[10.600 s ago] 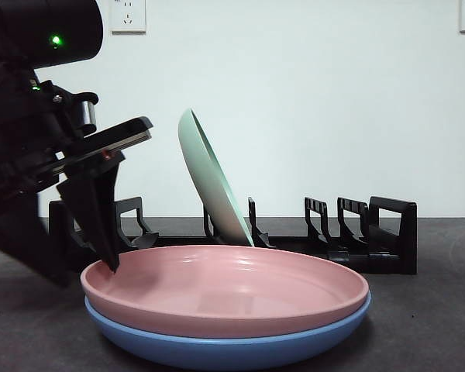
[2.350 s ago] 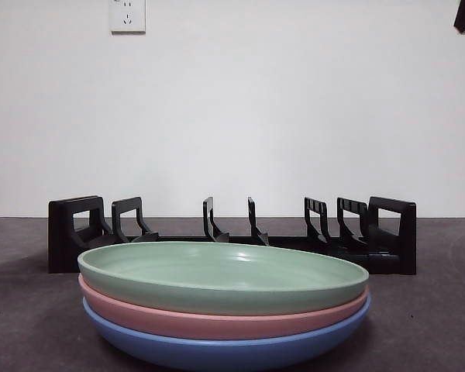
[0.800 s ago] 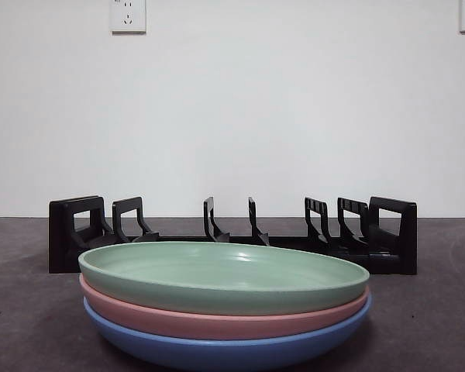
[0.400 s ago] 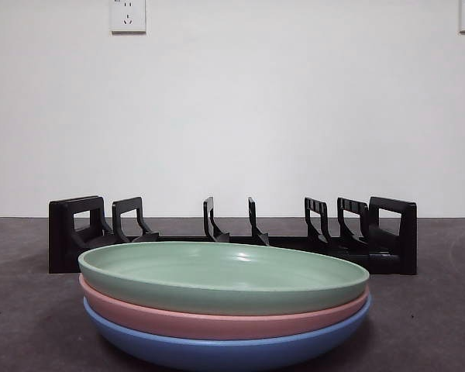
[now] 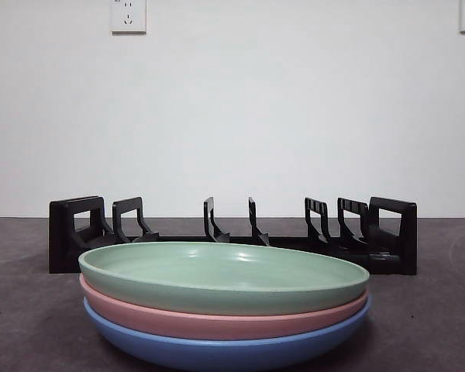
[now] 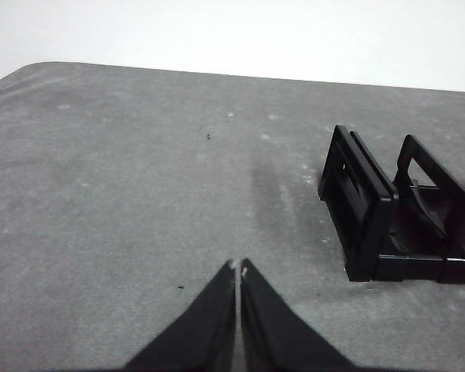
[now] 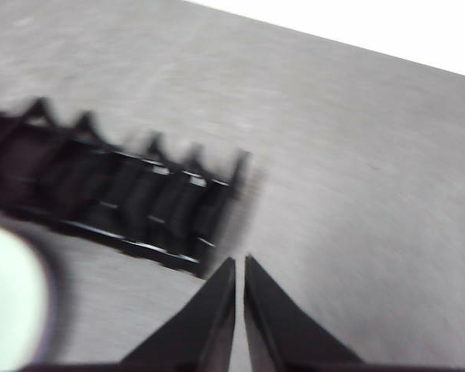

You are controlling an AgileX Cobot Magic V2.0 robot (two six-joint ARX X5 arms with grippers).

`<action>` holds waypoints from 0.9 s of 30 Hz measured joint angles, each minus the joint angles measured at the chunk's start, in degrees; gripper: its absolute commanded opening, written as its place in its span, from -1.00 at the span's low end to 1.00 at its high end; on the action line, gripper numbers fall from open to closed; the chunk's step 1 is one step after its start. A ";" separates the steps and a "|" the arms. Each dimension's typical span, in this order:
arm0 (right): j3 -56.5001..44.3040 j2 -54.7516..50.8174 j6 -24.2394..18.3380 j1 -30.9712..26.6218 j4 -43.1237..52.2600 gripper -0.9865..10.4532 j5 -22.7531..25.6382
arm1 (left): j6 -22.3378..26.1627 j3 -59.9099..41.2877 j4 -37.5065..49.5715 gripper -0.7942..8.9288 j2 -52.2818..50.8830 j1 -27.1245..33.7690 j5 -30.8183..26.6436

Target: Place the plate

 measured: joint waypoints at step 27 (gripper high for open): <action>-42.07 -35.32 0.98 -12.70 28.50 -0.80 -1.77 | 0.00 0.00 0.00 -0.82 0.00 0.02 0.02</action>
